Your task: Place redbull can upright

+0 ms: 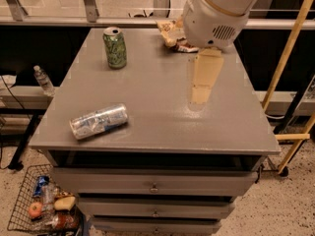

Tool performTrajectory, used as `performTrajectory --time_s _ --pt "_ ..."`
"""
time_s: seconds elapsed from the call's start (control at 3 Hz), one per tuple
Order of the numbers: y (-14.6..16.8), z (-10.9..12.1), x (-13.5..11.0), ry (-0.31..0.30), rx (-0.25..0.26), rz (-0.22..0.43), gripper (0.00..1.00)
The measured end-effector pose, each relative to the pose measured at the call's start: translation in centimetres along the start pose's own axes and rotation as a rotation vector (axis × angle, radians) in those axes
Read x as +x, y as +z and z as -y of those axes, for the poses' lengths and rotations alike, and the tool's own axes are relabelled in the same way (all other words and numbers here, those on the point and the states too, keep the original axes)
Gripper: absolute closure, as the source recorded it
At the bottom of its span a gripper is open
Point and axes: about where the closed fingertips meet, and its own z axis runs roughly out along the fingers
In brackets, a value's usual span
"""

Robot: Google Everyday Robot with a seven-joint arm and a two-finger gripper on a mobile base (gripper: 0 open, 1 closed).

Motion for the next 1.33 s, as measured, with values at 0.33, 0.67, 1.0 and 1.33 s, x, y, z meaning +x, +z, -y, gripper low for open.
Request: performTrajectory --time_s 0.33,0.67,1.0,1.33 --pt "2.7 0.0 -4.2 -0.12 -0.056 -0.007 0.0" --pt "7.5 0.0 -10.7 -0.283 -0.154 -0.055 0.0" --pt "11.6 0.4 -15.7 -0.358 -0.223 -0.077 0.0" --pt "14.1 0.7 -18.7 -0.355 -0.228 -0.123 0.0"
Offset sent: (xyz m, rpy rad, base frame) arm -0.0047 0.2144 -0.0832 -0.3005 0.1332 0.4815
